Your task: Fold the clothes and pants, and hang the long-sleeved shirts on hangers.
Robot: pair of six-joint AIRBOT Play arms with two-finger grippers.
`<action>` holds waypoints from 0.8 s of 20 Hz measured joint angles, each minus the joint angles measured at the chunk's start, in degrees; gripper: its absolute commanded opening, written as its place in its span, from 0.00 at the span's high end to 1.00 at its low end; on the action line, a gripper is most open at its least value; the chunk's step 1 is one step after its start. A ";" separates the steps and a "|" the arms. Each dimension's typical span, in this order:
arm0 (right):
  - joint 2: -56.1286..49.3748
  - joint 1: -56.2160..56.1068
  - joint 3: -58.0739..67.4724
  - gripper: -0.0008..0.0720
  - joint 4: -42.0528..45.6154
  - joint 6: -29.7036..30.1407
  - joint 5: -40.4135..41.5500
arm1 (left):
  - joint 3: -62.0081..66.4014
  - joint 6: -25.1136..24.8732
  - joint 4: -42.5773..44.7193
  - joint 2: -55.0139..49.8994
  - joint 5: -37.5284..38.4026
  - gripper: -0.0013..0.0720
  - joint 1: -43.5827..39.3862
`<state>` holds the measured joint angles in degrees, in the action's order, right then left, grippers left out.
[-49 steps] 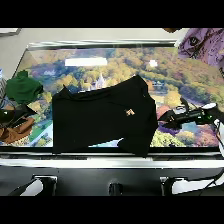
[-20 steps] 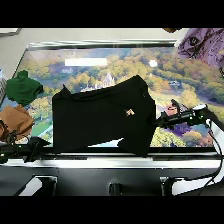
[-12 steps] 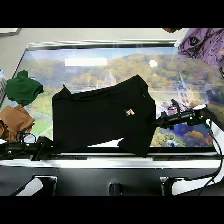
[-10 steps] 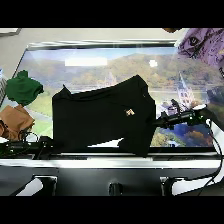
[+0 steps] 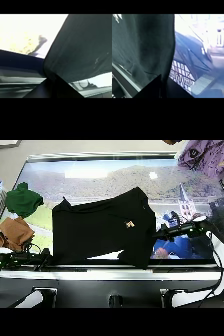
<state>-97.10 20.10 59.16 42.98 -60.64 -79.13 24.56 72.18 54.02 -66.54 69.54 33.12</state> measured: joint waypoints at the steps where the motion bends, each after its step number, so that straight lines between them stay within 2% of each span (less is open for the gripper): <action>1: 0.39 0.00 0.00 0.95 0.07 0.00 -0.20 | 0.02 -0.35 -0.35 0.00 0.55 0.96 -0.09; 5: 4.13 -1.44 1.01 0.95 -1.49 0.66 0.33 | 2.49 -1.25 -4.28 0.04 1.86 0.96 -1.92; 8: 7.89 -5.99 7.30 0.95 -0.81 -0.98 3.91 | 12.57 0.15 -6.36 -0.07 1.68 0.96 -6.34; 11: 10.97 -11.78 21.42 0.95 4.90 -5.22 7.87 | 30.27 4.61 -4.39 -0.50 -0.24 0.96 -10.93; 16: 16.31 -17.81 51.87 0.95 14.78 -12.57 12.22 | 69.02 13.40 4.87 -2.12 -2.29 0.96 -15.02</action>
<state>-80.79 2.28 111.02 57.76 -73.21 -66.92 93.58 85.58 58.89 -68.66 67.24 18.11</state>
